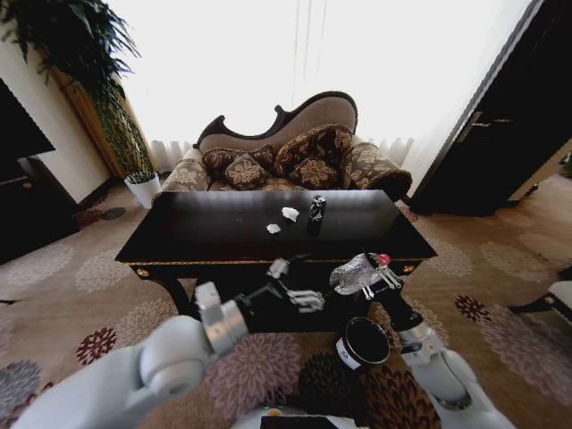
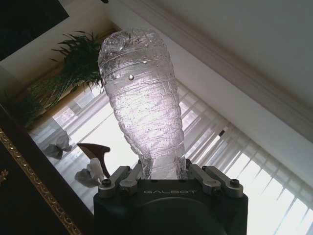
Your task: Move to the front of the table and place the trash on the table into the trash bin.
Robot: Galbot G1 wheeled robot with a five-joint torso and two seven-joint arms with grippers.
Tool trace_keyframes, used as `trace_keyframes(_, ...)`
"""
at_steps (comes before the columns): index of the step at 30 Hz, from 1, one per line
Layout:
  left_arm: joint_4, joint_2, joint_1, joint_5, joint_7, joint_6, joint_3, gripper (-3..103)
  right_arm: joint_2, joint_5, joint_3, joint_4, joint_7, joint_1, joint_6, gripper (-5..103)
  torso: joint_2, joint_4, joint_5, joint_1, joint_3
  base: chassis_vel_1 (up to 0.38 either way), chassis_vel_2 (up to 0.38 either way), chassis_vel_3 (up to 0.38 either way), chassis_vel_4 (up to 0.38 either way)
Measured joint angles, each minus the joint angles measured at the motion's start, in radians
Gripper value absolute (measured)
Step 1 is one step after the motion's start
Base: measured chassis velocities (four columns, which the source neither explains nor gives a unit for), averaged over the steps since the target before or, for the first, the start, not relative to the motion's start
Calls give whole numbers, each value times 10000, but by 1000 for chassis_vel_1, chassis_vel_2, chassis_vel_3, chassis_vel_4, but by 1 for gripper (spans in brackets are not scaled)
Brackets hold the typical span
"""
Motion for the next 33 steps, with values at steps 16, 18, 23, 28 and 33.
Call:
trace_keyframes(16, 3728, -332, 728, 42, 290, -1530, -3715, 100, 865, 3857, -423, -1956, 5, -131, -1626, 26, 0, -2, -2, 0, 1, 0, 0, 0, 0)
trace_keyframes(18, 3981, -342, 836, 44, 307, -1614, -3959, 100, 864, 4115, -481, -2118, 6, -102, -1725, 26, -1, -2, -2, 1, 1, 0, 0, 0, 0)
trace_keyframes(23, 5078, -688, 1278, 42, 436, -2242, -5155, 100, 795, 5609, -992, -3350, 162, 391, -2468, 26, -1, -2, 0, 1, 2, 0, 0, 0, 0)
trace_keyframes(28, 5265, -828, 1656, 60, 531, -2406, -5633, 100, 642, 6187, -1509, -4769, 181, 1055, -2599, 26, -2, -3, 1, 1, 1, 0, 0, 0, 0)
trace_keyframes(33, 5437, -851, 1807, -6, 784, -2465, -5852, 100, 141, 6577, -2069, -6622, 160, 2078, -2586, 26, -2, -1, 1, 0, 1, 0, 0, 0, 0)
